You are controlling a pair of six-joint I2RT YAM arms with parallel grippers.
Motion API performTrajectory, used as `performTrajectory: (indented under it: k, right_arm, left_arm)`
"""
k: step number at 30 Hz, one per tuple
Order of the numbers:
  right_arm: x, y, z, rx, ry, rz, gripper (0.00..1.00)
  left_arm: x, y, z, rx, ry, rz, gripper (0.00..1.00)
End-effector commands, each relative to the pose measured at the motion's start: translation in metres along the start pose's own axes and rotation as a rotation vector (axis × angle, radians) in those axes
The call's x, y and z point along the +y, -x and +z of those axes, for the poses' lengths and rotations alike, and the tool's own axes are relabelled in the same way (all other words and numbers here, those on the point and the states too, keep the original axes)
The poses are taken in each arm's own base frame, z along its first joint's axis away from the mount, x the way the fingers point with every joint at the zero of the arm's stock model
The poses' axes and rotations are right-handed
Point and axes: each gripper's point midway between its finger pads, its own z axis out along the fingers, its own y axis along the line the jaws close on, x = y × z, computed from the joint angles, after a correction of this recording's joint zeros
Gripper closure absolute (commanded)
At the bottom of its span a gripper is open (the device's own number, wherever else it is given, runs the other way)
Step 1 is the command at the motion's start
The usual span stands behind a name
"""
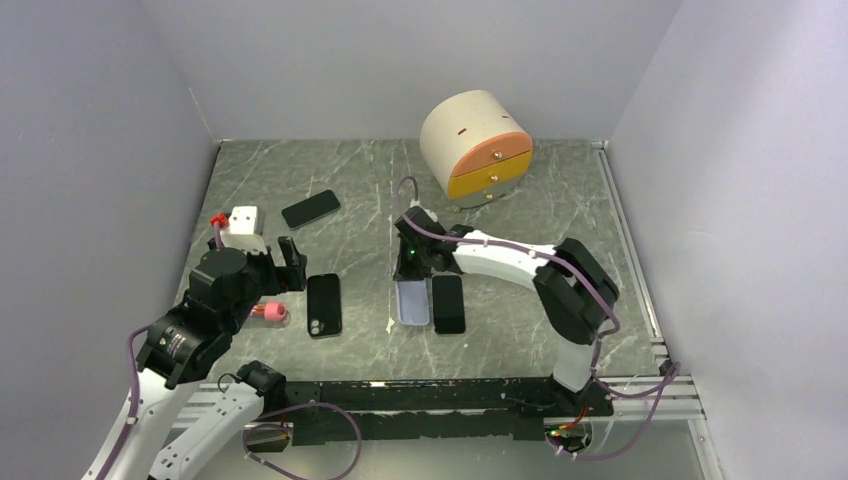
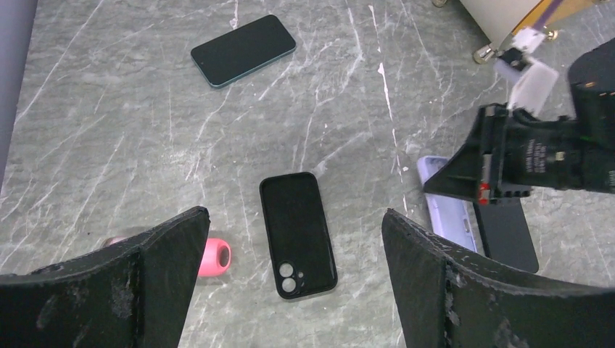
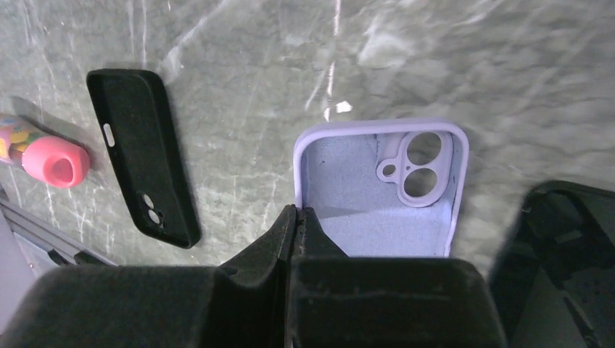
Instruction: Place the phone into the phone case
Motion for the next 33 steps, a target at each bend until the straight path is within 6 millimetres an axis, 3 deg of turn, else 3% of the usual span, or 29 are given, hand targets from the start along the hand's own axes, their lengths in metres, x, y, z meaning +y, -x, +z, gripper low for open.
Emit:
performTrajectory:
  k: [1,6,8,10,12,14,19,24,28,33]
  right_arm:
    - [0.039,0.007,0.009,-0.010,0.093,0.034,1.00]
    - [0.048,0.004,0.014,-0.002,0.093,-0.001,0.81]
    - [0.044,0.006,0.010,-0.012,0.066,-0.014,0.64]
    - [0.038,0.005,0.003,-0.020,0.054,-0.022,0.53]
    - [0.031,0.003,-0.005,-0.028,0.043,-0.025,0.45]
    - [0.023,0.000,-0.015,-0.041,0.032,-0.022,0.44]
    - [-0.003,-0.013,-0.029,-0.041,-0.015,-0.021,0.65]
    - [-0.024,-0.020,-0.038,-0.067,-0.054,-0.005,0.73]
    - [-0.039,-0.030,-0.034,-0.051,-0.092,0.003,0.96]
    - [-0.053,-0.043,-0.031,-0.033,-0.109,0.032,1.00]
  left_arm:
    - [0.002,0.010,-0.004,-0.029,0.015,-0.020,0.06]
    - [0.003,0.009,-0.004,-0.031,0.017,-0.020,0.06]
    - [0.003,0.010,-0.005,-0.031,0.018,-0.024,0.06]
    - [0.003,0.010,-0.005,-0.033,0.016,-0.024,0.06]
    - [0.002,0.010,-0.005,-0.035,0.011,-0.025,0.06]
    - [0.001,0.009,-0.005,-0.035,0.008,-0.024,0.06]
    - [0.001,0.010,-0.005,-0.034,0.005,-0.024,0.06]
    - [0.000,0.009,-0.005,-0.031,0.000,-0.022,0.06]
    - [0.000,0.009,-0.004,-0.031,0.001,-0.023,0.06]
    - [0.000,0.009,-0.004,-0.031,-0.001,-0.023,0.07]
